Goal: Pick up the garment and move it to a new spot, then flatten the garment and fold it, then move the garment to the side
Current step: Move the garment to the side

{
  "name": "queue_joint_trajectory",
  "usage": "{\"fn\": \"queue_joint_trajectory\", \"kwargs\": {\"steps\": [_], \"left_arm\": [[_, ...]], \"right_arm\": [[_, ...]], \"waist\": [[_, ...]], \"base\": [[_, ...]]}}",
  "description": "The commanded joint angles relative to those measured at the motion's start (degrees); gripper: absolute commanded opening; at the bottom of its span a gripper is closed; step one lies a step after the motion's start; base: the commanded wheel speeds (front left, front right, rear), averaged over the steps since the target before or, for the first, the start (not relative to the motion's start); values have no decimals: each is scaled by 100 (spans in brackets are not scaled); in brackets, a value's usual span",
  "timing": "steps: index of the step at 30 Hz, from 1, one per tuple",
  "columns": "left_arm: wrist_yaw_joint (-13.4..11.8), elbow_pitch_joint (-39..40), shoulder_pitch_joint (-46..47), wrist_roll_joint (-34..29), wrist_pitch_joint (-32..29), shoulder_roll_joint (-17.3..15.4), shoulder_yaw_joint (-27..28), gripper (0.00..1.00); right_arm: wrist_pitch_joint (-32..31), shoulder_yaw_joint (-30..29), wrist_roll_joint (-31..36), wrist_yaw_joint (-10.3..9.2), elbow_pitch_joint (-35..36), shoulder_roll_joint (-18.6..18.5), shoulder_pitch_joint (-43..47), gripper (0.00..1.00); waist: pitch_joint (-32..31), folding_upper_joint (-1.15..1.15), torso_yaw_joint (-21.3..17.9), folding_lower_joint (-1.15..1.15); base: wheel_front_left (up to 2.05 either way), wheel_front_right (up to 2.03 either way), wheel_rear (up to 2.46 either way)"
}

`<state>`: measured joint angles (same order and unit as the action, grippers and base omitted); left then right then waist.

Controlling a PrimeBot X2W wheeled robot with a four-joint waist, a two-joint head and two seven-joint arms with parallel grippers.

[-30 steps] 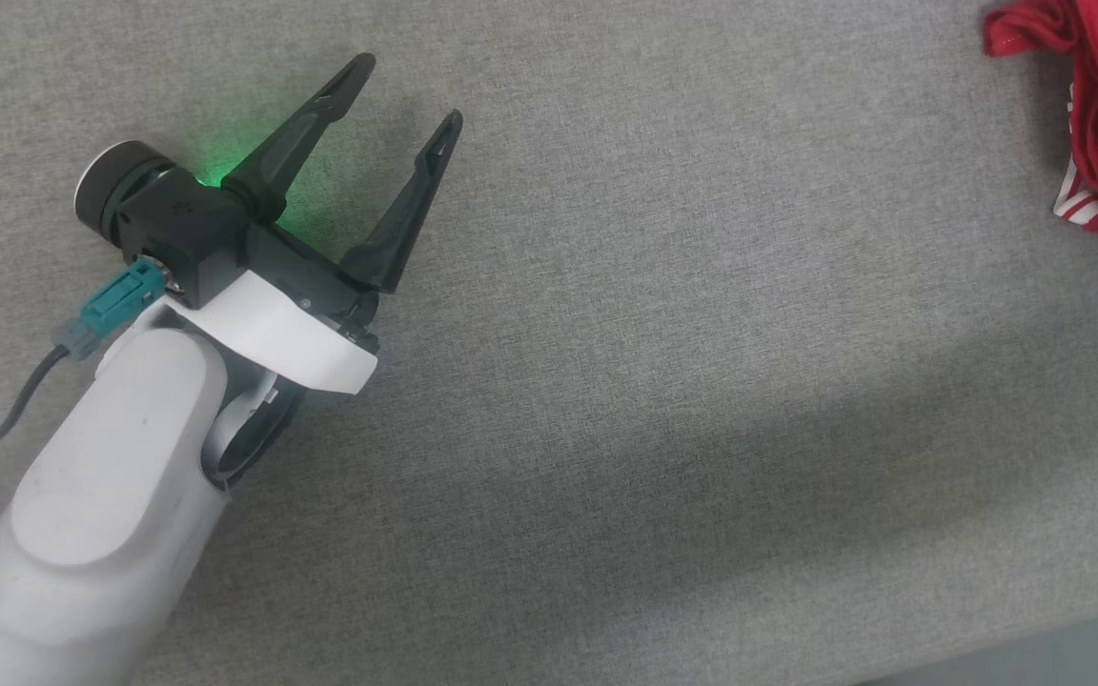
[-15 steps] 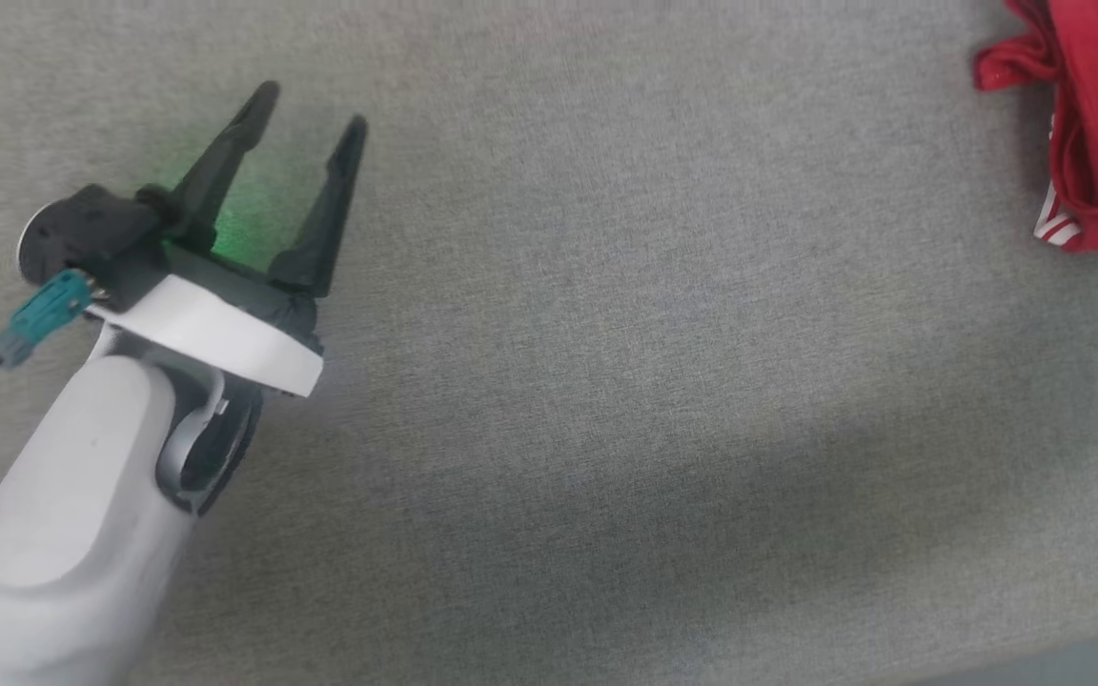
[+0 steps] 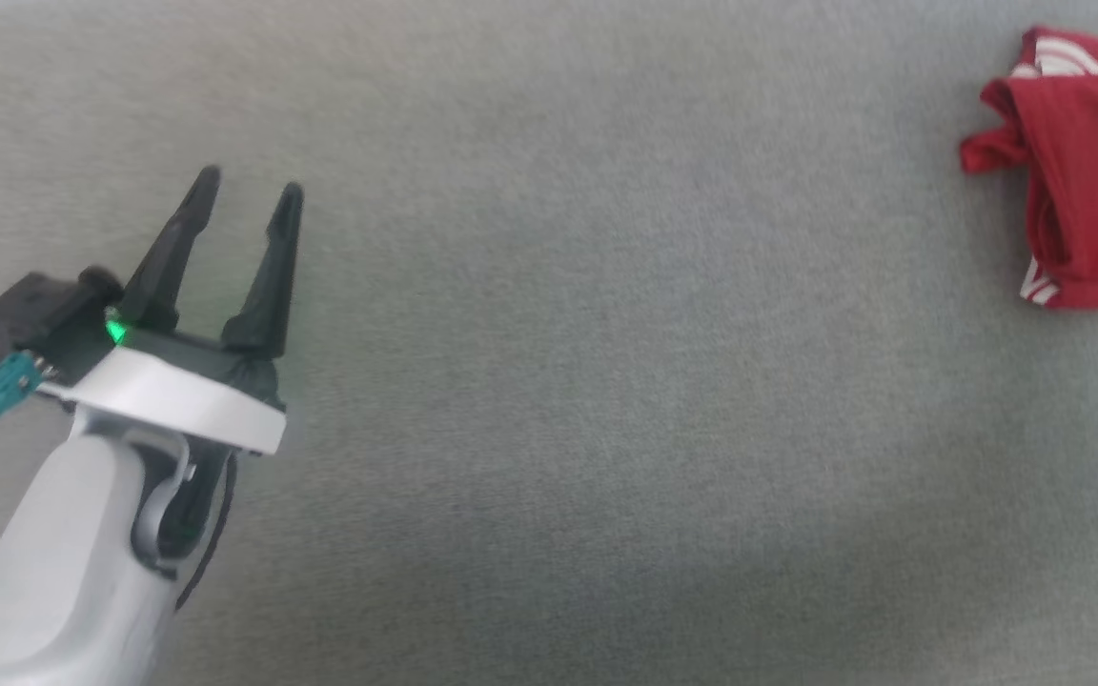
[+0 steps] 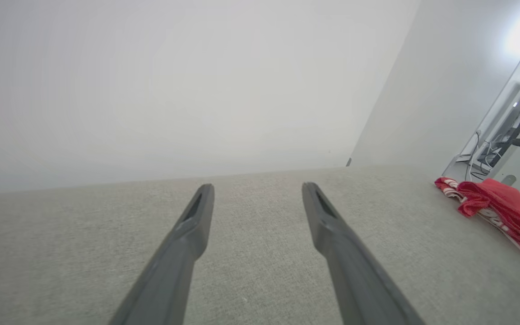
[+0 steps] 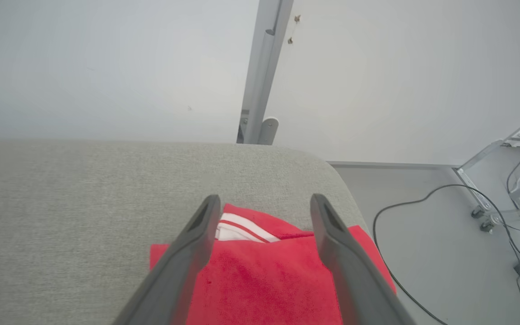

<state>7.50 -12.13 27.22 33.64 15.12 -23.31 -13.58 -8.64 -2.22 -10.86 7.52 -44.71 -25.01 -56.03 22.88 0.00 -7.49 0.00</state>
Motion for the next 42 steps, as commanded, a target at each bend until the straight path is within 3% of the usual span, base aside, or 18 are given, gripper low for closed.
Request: {"fn": "queue_joint_trajectory", "kwargs": {"steps": [1,19,28,42], "left_arm": [[-9,32,-187,-56,-2,16,126,100],[-13,302,-1835,-809,-1,476,1863,100],[-10,488,-2627,-884,-1,615,2278,100],[-9,712,-3256,-716,-1,683,2530,100]], "right_arm": [[160,73,-135,-7,79,16,220,100],[1425,426,-864,-6,1097,263,2406,100],[1898,306,-833,-6,1618,566,3417,100],[2068,-272,-857,-4,2275,1043,4615,100]], "waist": [[-339,0,229,0],[-1460,0,837,0],[-1788,0,872,0],[-2101,0,860,0]], "base": [[0,0,0],[0,0,0],[0,0,0],[0,0,0]]}}
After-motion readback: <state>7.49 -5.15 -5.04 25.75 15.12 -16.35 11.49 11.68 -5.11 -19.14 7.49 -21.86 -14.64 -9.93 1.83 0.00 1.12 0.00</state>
